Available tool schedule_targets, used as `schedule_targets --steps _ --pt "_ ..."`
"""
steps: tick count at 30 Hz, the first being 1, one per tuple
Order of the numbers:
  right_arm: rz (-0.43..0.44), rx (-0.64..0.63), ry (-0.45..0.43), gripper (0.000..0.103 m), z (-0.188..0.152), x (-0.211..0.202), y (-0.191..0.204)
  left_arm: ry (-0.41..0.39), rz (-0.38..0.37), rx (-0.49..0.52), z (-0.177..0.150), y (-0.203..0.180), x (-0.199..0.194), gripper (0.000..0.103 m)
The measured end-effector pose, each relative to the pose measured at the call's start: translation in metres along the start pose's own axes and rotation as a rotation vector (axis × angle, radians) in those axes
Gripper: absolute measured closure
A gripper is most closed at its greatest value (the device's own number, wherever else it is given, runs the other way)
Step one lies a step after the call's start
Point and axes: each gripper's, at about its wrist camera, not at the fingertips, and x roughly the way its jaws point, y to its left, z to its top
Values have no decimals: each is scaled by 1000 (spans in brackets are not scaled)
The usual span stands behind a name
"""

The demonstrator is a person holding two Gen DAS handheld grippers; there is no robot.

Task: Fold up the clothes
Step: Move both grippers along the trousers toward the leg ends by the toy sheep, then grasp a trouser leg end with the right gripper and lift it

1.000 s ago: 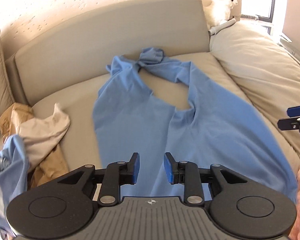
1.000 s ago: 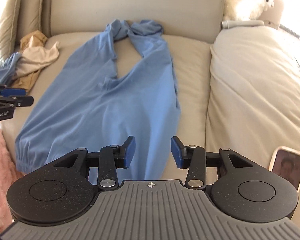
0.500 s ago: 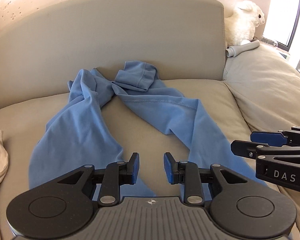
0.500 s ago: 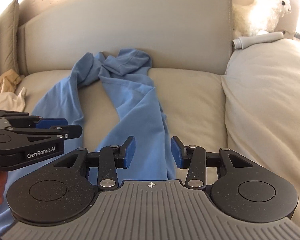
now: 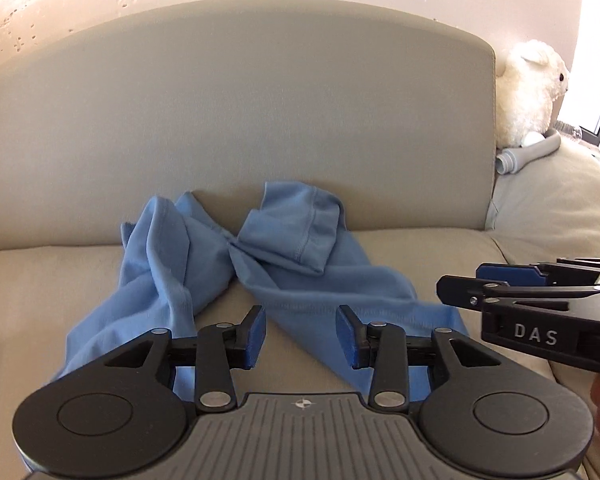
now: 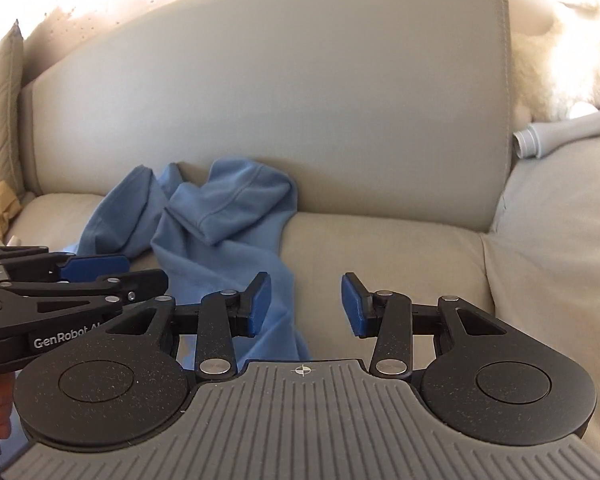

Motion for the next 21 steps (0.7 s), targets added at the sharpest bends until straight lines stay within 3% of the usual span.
schedule_targets --steps 7,16,20,21 --pt "68 -40 -36 59 47 61 3 7 44 21 18 4 44 65" --pt "120 -266 -4 60 80 117 38 32 23 0 15 18 63 61" --pt "87 -391 46 66 76 135 60 33 8 -13 15 21 62 61" --pt "58 -437 47 79 73 137 66 34 8 -11 15 21 61 61"
